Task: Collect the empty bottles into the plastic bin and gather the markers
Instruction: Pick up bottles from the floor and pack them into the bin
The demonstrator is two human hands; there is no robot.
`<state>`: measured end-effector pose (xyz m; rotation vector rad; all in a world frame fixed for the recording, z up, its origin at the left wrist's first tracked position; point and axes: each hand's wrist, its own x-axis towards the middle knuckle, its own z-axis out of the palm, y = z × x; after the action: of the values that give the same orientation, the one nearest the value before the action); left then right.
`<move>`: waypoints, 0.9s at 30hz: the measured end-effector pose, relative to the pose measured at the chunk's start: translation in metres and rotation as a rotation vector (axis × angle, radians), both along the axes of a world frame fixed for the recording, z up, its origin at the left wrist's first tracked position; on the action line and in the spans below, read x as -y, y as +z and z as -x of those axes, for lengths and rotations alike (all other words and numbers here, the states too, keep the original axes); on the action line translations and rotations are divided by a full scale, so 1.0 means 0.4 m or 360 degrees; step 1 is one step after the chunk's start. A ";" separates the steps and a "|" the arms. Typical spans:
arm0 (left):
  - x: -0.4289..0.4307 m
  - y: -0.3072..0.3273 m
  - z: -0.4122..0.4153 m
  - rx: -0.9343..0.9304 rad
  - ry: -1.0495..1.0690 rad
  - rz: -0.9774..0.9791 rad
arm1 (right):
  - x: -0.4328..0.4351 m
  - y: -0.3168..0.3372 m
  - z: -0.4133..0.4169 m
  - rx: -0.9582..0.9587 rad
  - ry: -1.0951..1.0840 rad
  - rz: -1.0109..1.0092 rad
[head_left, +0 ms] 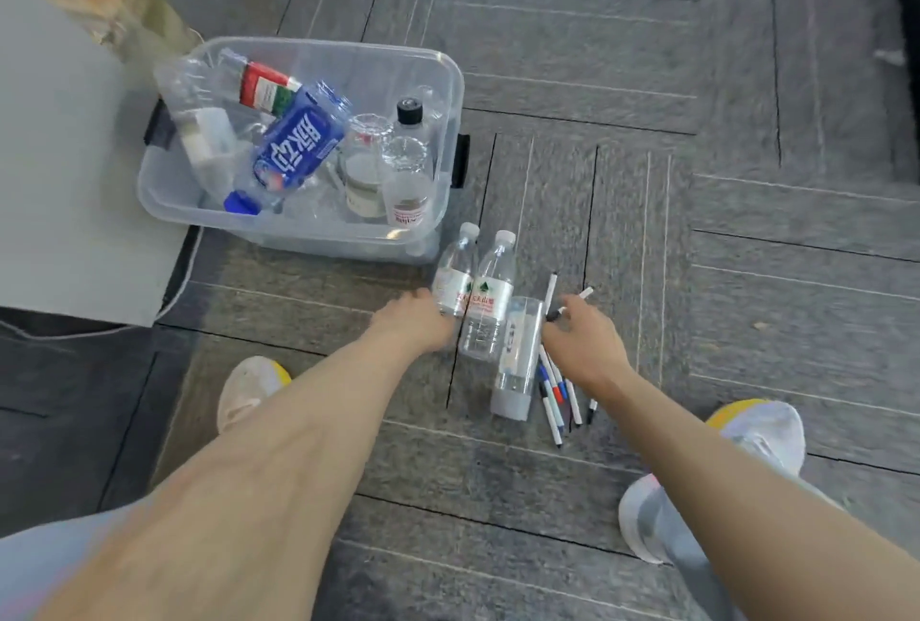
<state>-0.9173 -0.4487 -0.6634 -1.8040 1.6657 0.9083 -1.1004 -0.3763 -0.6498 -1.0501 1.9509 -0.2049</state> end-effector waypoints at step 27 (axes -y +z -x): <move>-0.011 0.152 -0.113 -0.0162 0.0173 0.0154 | -0.035 0.132 -0.075 0.0225 -0.0272 -0.0099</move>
<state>-0.8723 -0.4445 -0.6025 -1.9589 1.7145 0.9963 -1.0704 -0.3624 -0.5968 -0.8067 1.9061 -0.3025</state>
